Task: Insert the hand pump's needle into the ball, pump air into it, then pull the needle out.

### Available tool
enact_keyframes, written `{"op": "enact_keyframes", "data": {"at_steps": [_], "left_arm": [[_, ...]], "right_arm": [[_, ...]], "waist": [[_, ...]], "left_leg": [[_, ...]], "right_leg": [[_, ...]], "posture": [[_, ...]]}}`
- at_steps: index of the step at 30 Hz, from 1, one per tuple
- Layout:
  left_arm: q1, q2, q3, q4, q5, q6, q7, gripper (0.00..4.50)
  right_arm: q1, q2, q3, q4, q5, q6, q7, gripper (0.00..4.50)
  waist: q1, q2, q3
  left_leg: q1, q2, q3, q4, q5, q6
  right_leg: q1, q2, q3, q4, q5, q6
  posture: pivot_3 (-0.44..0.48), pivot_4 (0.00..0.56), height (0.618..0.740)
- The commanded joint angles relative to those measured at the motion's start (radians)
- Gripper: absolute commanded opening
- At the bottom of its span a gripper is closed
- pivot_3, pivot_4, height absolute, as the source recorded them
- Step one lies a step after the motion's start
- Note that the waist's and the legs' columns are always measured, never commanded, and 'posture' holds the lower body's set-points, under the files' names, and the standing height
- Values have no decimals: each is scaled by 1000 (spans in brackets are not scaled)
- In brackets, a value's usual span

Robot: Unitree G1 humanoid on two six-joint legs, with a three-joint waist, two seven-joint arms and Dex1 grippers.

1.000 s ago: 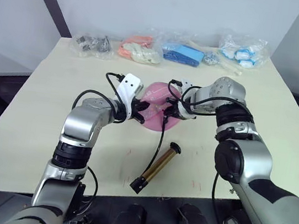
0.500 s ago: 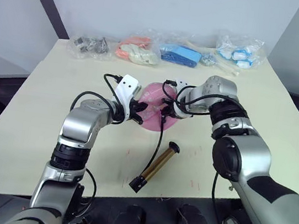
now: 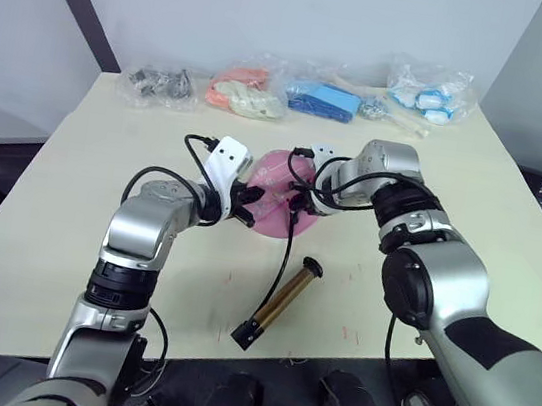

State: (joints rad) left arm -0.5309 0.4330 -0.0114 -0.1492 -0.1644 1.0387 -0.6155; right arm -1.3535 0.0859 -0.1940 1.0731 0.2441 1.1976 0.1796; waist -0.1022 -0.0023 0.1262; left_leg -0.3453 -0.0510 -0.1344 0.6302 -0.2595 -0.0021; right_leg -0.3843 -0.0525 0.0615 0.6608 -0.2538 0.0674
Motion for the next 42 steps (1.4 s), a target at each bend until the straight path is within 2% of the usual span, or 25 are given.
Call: {"op": "enact_keyframes", "data": {"at_steps": [1, 18, 31, 42], "left_arm": [[31, -48, -176, -39, -138, 20, -175, 60], [63, -22, -188, -72, -151, 16, -193, 60], [79, -17, -196, -91, -164, 24, -203, 60], [56, 11, -198, -48, -139, -27, -230, 60]], "right_arm": [[-24, 77, -13, 18, 18, -156, 14, 294], [-83, 101, -36, 114, 0, -269, 39, 294], [-99, 109, -141, 156, 36, -327, -13, 294], [-75, 101, 10, 97, -59, -269, 119, 294]], "waist": [[-1, 0, 0], [-22, 0, 0], [-25, 0, 0], [-25, 0, 0]], "left_leg": [[0, 0, 0, 0, 0, 0], [2, 2, 0, -3, 0, 0], [5, 4, 0, -8, 0, -1], [8, 4, 0, -13, 0, -1]], "right_leg": [[0, 0, 0, 0, 0, 0], [0, 3, 0, -1, 0, 0], [0, 6, 3, -3, -2, 2], [0, 7, 5, -4, -3, 3]], "posture": [[0, 150, 736], [0, 150, 736], [0, 150, 736], [0, 150, 736]]}}
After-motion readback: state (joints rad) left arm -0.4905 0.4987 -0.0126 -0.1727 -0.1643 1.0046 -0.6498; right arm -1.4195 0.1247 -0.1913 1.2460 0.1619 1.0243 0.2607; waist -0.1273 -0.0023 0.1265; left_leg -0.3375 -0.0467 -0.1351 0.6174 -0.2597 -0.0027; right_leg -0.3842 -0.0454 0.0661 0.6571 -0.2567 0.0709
